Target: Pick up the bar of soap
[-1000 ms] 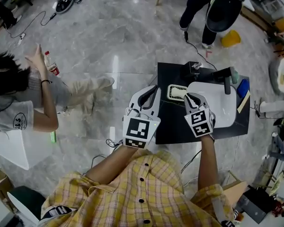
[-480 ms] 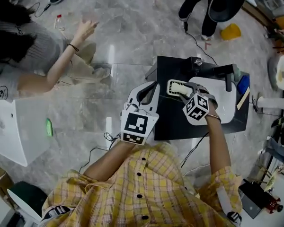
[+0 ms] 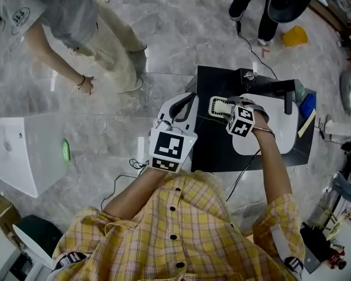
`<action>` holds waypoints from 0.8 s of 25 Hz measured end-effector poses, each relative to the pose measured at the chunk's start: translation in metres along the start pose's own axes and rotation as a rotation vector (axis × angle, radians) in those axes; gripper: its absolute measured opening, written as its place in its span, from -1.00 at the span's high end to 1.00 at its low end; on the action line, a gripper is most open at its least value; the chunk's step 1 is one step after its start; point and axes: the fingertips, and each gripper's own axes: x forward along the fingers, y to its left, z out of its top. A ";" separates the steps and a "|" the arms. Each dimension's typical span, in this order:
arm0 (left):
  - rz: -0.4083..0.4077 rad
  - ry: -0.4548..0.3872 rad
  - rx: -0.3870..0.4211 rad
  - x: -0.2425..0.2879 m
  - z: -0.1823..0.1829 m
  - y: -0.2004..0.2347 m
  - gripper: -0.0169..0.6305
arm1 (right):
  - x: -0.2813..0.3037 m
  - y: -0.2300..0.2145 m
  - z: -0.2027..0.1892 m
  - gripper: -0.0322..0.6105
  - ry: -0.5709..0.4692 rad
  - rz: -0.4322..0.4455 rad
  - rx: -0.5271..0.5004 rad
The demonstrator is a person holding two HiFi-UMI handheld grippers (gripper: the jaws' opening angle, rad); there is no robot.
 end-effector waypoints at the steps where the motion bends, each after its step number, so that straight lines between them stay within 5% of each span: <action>1: -0.001 0.002 0.005 0.003 0.001 -0.002 0.91 | 0.004 0.000 -0.002 0.30 0.004 0.014 -0.001; 14: 0.025 0.046 0.020 0.024 -0.009 -0.012 0.91 | 0.031 0.001 -0.013 0.29 -0.002 0.084 -0.010; 20: 0.040 0.054 -0.002 0.028 -0.015 -0.005 0.91 | 0.033 -0.005 -0.007 0.29 0.094 0.095 -0.011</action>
